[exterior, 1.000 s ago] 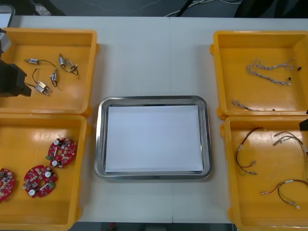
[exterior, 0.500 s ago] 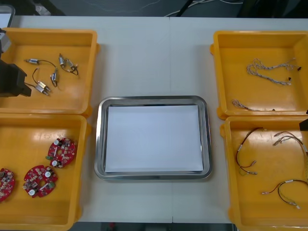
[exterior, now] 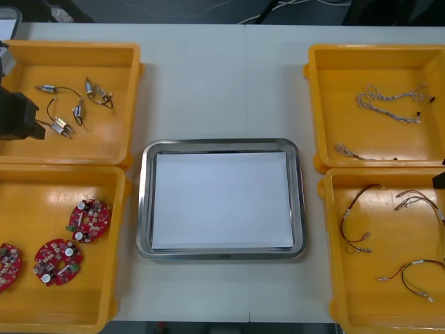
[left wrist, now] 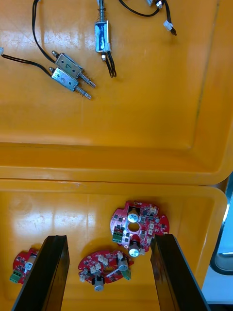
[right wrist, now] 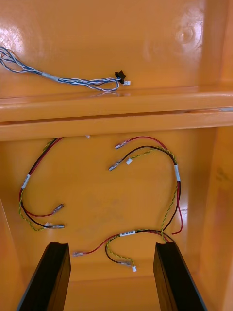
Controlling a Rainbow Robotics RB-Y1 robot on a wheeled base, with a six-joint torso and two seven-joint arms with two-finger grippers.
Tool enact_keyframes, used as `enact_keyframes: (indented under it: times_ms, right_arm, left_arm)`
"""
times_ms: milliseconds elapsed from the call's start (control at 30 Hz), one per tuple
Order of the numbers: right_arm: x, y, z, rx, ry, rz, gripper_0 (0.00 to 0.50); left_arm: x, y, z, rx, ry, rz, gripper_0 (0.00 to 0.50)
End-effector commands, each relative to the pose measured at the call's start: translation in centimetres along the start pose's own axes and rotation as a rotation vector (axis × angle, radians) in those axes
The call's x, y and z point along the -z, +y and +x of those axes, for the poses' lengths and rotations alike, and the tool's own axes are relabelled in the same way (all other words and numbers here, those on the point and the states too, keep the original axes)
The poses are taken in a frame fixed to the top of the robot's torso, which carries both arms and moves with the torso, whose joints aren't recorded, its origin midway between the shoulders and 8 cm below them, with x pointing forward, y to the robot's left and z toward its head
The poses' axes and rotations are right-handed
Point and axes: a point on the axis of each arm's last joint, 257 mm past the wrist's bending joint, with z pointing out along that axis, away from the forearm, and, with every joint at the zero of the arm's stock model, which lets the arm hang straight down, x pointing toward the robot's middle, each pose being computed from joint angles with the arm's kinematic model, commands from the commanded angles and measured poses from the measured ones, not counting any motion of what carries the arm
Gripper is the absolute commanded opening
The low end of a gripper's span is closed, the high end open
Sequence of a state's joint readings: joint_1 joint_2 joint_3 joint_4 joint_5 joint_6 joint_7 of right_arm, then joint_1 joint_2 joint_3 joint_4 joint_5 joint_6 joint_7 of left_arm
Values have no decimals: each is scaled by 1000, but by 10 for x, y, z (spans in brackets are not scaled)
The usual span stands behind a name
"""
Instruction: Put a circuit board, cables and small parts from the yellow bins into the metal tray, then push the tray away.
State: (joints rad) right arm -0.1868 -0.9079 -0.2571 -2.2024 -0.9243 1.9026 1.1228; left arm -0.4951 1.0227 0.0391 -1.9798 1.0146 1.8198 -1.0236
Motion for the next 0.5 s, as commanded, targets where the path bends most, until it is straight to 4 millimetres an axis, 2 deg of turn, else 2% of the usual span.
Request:
enact_keyframes:
  times_ms: [33, 500]
  right_arm:
    - [8, -3, -6, 14, -43, 4, 500]
    - [8, -3, -6, 14, -43, 4, 500]
  left_arm:
    - [13, 19, -6, -73, -24, -49, 500]
    - [13, 19, -6, -73, -24, -49, 500]
